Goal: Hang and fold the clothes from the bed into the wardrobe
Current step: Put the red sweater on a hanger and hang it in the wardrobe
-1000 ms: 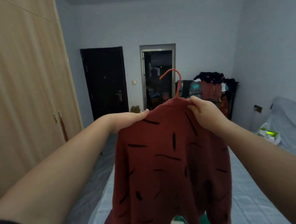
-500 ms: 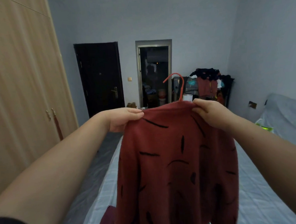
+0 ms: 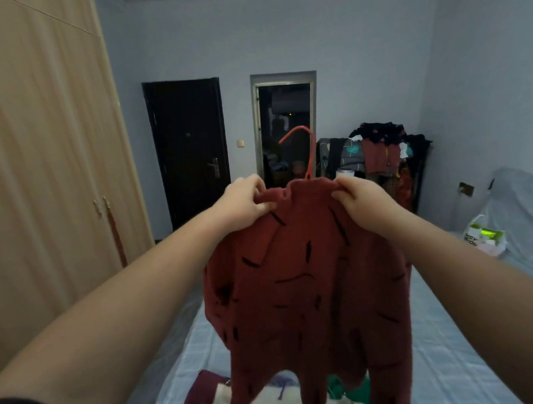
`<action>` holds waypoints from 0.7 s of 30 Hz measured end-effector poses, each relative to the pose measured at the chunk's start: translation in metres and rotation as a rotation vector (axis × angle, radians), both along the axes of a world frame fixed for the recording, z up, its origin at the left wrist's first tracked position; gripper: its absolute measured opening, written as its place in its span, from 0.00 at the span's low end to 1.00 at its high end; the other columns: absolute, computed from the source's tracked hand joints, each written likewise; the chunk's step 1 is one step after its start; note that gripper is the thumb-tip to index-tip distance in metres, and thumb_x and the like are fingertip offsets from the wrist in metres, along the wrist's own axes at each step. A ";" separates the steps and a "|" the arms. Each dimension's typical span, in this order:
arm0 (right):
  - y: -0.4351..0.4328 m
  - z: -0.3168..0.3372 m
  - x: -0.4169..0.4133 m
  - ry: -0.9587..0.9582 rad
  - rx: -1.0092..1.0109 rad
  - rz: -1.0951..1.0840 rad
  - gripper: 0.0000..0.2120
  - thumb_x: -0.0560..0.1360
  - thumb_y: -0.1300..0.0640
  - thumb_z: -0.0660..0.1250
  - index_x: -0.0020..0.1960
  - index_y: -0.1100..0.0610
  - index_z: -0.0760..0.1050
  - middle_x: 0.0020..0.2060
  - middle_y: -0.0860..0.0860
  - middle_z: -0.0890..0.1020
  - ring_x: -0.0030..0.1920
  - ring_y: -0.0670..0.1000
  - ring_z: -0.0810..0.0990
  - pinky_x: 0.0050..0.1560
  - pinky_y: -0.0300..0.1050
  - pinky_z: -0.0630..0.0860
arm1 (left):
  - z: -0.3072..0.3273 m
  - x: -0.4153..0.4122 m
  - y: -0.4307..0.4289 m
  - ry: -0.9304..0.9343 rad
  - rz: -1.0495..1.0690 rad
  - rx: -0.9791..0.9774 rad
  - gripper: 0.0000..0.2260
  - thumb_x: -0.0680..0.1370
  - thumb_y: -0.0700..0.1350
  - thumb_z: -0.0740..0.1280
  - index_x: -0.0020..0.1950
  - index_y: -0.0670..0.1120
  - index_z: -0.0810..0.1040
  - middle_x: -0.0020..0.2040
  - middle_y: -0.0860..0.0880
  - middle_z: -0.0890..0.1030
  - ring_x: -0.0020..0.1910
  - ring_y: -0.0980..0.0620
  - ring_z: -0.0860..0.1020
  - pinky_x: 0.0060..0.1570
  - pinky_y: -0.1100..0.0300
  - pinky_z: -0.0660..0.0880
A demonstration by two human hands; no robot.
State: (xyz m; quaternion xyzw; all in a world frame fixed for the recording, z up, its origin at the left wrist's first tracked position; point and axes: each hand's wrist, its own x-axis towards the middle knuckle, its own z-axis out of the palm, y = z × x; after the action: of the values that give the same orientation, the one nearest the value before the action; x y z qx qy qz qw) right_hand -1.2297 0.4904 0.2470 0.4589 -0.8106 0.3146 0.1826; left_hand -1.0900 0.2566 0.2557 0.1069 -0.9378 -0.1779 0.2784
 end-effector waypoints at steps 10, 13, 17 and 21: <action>0.029 0.009 -0.029 -0.052 0.012 -0.059 0.12 0.83 0.52 0.57 0.61 0.46 0.77 0.51 0.51 0.82 0.47 0.52 0.79 0.50 0.50 0.78 | 0.017 0.022 -0.024 0.181 0.074 0.051 0.13 0.79 0.54 0.67 0.35 0.55 0.76 0.33 0.56 0.77 0.36 0.55 0.76 0.37 0.56 0.70; 0.029 0.015 -0.031 -0.032 -0.009 -0.185 0.12 0.81 0.44 0.60 0.58 0.48 0.76 0.47 0.50 0.82 0.46 0.53 0.79 0.48 0.51 0.78 | 0.024 0.022 -0.017 0.292 0.101 0.062 0.13 0.77 0.58 0.67 0.36 0.53 0.76 0.31 0.54 0.76 0.35 0.53 0.77 0.39 0.51 0.73; 0.020 0.016 -0.026 0.073 0.042 -0.323 0.18 0.82 0.41 0.54 0.56 0.54 0.73 0.48 0.55 0.81 0.50 0.61 0.79 0.48 0.54 0.76 | 0.027 0.027 -0.011 0.372 0.158 0.072 0.14 0.75 0.63 0.65 0.38 0.54 0.78 0.33 0.53 0.79 0.37 0.52 0.78 0.42 0.48 0.76; 0.021 0.029 -0.022 0.003 0.119 -0.086 0.14 0.84 0.49 0.55 0.51 0.57 0.74 0.47 0.55 0.80 0.49 0.58 0.78 0.48 0.48 0.70 | 0.033 0.044 -0.015 0.338 0.239 -0.056 0.16 0.75 0.66 0.65 0.38 0.55 0.78 0.34 0.55 0.79 0.40 0.51 0.79 0.40 0.52 0.74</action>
State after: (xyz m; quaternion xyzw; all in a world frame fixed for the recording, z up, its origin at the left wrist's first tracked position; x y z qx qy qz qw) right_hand -1.2518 0.5110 0.2761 0.4342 -0.8465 0.2570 0.1698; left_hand -1.0461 0.2414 0.2888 0.1783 -0.8630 -0.1328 0.4537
